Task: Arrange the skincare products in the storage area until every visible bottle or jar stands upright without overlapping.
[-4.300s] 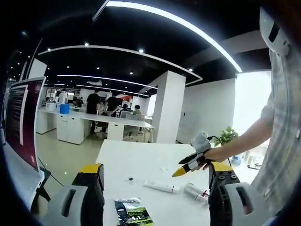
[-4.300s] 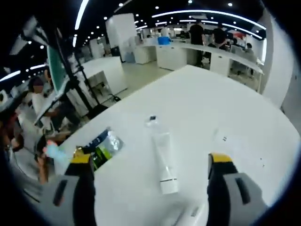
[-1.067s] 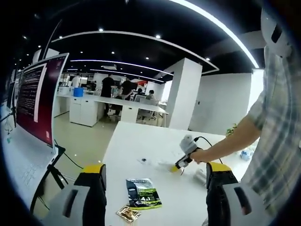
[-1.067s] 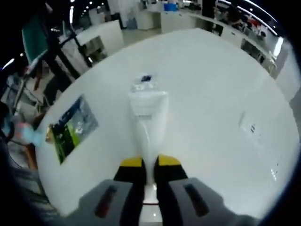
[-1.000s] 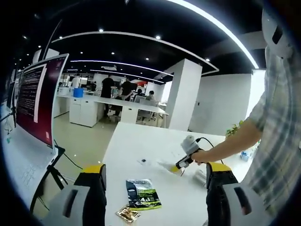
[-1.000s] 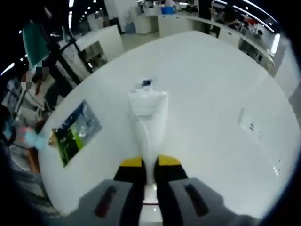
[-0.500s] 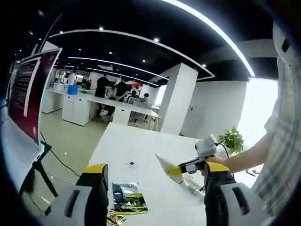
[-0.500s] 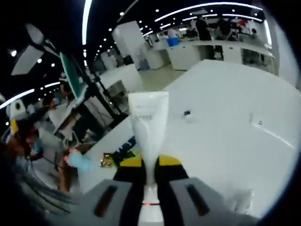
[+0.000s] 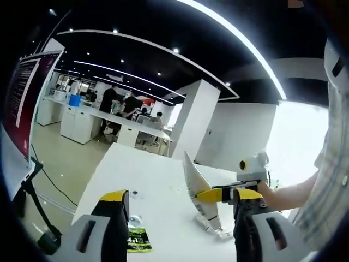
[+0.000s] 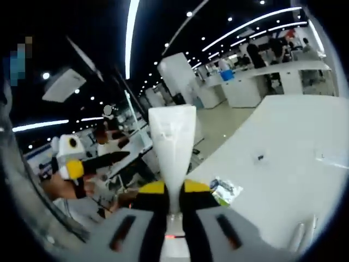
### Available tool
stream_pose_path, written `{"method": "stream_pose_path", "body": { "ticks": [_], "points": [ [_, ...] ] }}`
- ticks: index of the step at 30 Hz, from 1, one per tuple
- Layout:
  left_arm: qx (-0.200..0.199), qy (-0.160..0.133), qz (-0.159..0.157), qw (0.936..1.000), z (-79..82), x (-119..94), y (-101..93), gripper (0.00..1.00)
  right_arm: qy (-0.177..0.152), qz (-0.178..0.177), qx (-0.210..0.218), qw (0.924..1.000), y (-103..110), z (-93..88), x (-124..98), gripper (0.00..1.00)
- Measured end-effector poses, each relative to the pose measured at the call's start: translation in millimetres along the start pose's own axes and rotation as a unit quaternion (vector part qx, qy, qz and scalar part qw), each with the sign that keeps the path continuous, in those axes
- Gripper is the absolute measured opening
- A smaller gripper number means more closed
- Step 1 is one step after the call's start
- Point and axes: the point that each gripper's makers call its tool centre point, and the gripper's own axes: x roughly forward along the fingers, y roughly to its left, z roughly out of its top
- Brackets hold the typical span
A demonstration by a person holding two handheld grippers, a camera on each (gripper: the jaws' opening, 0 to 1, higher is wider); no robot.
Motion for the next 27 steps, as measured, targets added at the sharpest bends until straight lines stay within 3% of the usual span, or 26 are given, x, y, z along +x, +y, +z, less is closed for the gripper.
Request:
{"method": "stream_pose_path", "body": {
  "ticks": [11, 16, 19, 27],
  "points": [
    [-0.036, 0.005, -0.034, 0.9988, -1.3, 18, -20.5, 0.76, 0.003, 0.042, -0.059, 0.9974, 47, 6.8, -12, 0.06],
    [-0.047, -0.005, -0.049, 0.9977, 7.9, 29, -32.1, 0.7, 0.018, 0.055, -0.097, 0.9937, 64, 1.3, -15, 0.06],
    [-0.05, -0.004, -0.054, 0.9973, 8.9, 35, -37.2, 0.66, 0.031, 0.055, -0.12, 0.9907, 68, -3.1, -14, 0.06],
    [-0.072, 0.009, -0.076, 0.9945, 1.4, 45, -52.1, 0.55, 0.026, 0.043, -0.158, 0.9862, 75, -2.7, -21, 0.06]
  ]
}}
